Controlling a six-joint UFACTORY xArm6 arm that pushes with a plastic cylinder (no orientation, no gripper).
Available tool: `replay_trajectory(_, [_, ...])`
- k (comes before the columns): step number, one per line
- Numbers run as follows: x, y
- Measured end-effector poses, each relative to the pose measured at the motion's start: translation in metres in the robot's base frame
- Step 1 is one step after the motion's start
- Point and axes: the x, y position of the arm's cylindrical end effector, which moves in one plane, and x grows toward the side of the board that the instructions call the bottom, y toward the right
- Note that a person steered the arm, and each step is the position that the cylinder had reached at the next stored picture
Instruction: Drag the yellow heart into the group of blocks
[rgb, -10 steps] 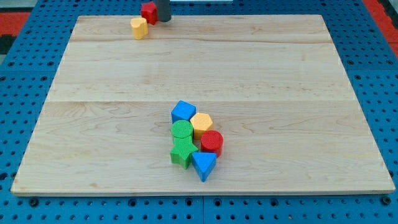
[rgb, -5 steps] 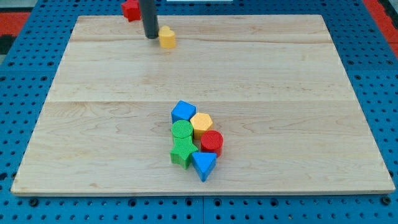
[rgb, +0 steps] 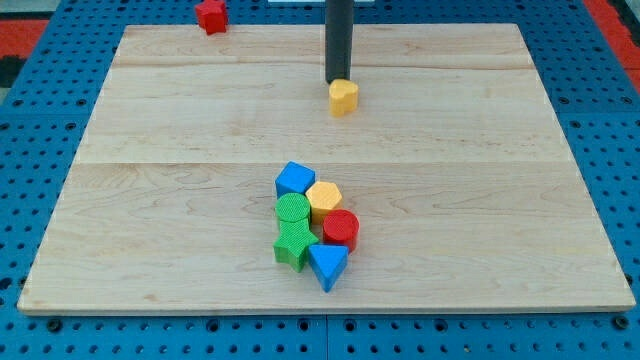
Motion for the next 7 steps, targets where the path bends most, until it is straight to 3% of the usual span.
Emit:
replay_trajectory(1, [0.036,0.0])
replay_trajectory(2, [0.022,0.011])
replay_trajectory(5, [0.134,0.004])
replay_trajectory(7, [0.059,0.034])
